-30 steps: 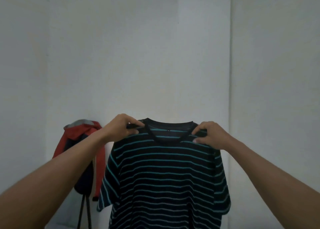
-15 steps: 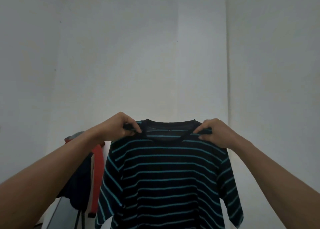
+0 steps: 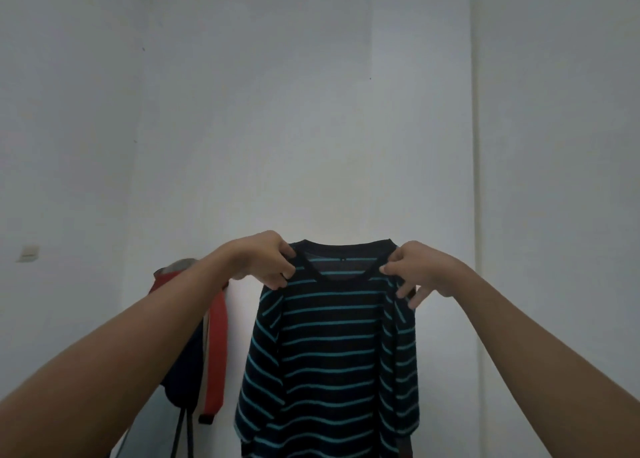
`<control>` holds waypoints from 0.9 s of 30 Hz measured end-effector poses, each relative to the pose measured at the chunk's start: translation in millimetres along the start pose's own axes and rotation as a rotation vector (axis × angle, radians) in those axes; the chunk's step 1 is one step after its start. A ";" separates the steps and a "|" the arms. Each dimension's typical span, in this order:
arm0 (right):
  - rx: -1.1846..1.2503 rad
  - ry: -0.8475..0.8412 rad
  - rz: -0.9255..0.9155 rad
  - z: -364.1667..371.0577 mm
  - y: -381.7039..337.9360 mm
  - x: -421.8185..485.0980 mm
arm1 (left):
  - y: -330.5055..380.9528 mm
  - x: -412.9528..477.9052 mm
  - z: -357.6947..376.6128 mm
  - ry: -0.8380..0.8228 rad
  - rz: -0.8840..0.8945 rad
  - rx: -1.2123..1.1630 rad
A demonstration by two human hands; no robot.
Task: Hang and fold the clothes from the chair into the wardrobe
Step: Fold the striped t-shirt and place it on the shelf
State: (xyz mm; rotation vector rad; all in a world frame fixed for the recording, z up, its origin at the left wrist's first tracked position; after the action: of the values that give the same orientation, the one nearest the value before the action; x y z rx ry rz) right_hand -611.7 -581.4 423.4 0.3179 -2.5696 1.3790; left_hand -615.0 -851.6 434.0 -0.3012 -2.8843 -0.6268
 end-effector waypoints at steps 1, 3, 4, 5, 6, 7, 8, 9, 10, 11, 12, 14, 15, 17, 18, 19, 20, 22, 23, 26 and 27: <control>0.027 0.017 -0.006 -0.2 2.1 -0.2 | -2.0 1.4 0.3 0.040 0.016 -0.056; 0.092 0.064 -0.045 -2.6 4.8 1.3 | -4.5 4.0 -5.2 0.156 0.071 -0.112; 0.135 0.104 -0.075 -6.1 5.3 3.2 | -3.8 3.6 -9.4 0.216 0.106 -0.124; 0.179 0.154 -0.117 -10.7 4.8 4.1 | -2.1 1.9 -13.8 0.273 0.145 -0.136; 0.216 0.210 -0.165 -15.7 3.7 4.5 | -0.8 0.6 -17.9 0.322 0.178 -0.156; 0.251 0.271 -0.218 -20.7 1.7 3.3 | 0.4 -0.1 -21.7 0.366 0.207 -0.186; 0.267 0.336 -0.271 -25.7 -0.5 1.7 | 1.2 -0.7 -25.0 0.401 0.228 -0.219; 0.276 0.391 -0.315 -29.7 -2.5 -0.3 | 2.3 -1.7 -28.0 0.431 0.250 -0.254; 0.290 0.430 -0.352 -32.5 -4.5 -2.2 | 4.3 -3.3 -30.4 0.454 0.273 -0.287; 0.321 0.454 -0.381 -34.3 -6.3 -4.3 | 6.2 -4.5 -32.3 0.473 0.297 -0.328; 0.362 0.464 -0.402 -35.1 -8.8 -7.2 | 8.3 -5.3 -34.0 0.489 0.321 -0.373; 0.484 0.452 -0.430 -34.8 -11.2 -9.4 | 12.7 -7.4 -35.9 0.504 0.366 -0.471; 0.555 0.432 -0.445 -34.1 -12.3 -9.3 | 15.0 -8.2 -36.2 0.503 0.387 -0.521; 0.689 0.371 -0.465 -30.5 -14.2 -8.1 | 19.1 -8.2 -35.4 0.482 0.418 -0.622; 0.751 0.338 -0.469 -28.1 -14.8 -5.8 | 20.9 -8.0 -34.8 0.471 0.425 -0.670; 0.804 0.310 -0.469 -25.8 -15.2 -3.0 | 22.7 -7.9 -34.0 0.464 0.432 -0.712; 0.853 0.280 -0.473 -23.0 -16.6 -1.0 | 23.9 -7.8 -33.1 0.463 0.438 -0.744; 0.935 0.224 -0.478 -17.1 -20.6 -0.3 | 26.2 -7.5 -30.3 0.463 0.451 -0.800; 0.967 0.195 -0.475 -13.7 -23.3 -1.6 | 26.8 -7.2 -28.3 0.461 0.454 -0.837; 1.035 0.146 -0.466 -6.8 -28.0 -3.7 | 25.4 -7.5 -23.0 0.463 0.435 -0.953; 1.064 0.156 -0.461 -7.1 -26.8 -2.4 | 24.2 -7.8 -22.2 0.472 0.420 -0.976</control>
State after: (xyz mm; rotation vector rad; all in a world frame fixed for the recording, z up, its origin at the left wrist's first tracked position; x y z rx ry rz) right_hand -601.2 -589.7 447.7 0.8317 -1.2888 2.2731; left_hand -599.1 -840.7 461.6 -0.7220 -1.8002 -1.6791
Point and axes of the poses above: each hand's wrist, its own x-axis towards the middle knuckle, its own z-axis out of the palm, y = z × x, the point moved 7 cm from there along x, towards the middle knuckle, and after that the axes turned 14 degrees about x, right-handed, at the moved point
